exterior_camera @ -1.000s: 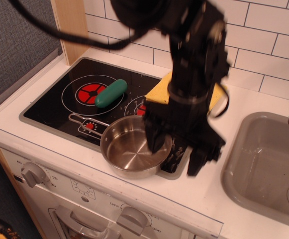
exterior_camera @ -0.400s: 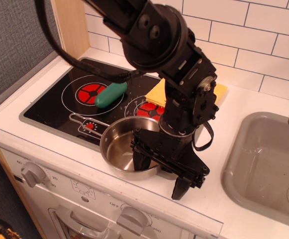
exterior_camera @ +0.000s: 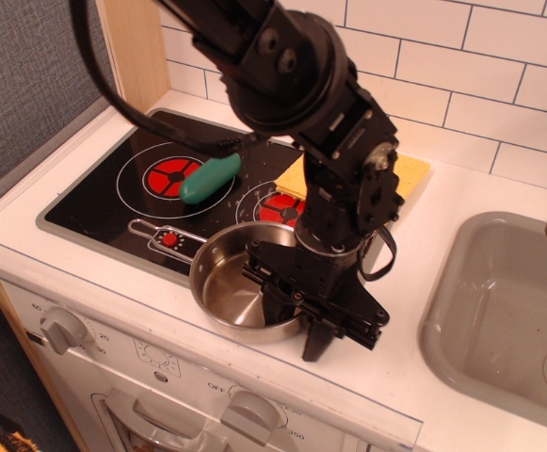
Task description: Move the pot to the bottom left corner of stove
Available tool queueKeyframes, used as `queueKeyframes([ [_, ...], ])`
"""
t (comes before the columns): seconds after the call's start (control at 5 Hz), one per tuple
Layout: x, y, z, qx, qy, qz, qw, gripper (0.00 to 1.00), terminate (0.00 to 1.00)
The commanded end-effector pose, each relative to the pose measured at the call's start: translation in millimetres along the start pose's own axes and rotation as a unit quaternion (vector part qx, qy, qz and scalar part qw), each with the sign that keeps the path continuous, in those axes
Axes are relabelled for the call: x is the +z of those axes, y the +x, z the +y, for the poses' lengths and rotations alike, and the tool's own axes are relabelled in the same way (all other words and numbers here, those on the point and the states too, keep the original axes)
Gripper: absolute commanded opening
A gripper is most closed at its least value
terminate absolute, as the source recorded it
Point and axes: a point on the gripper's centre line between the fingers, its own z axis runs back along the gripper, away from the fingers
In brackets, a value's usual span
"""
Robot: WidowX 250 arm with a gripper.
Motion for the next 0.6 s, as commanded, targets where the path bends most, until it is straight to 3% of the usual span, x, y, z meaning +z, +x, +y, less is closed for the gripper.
queueKeyframes([
  [0.0, 12, 2, 1, -0.022, -0.013, -0.024, 0.9994, 0.0, 0.0],
  [0.2, 26, 2, 1, -0.06, -0.015, -0.036, 0.9974, 0.0, 0.0],
  [0.4, 62, 5, 19, -0.107, -0.013, -0.059, 0.9924, 0.0, 0.0],
])
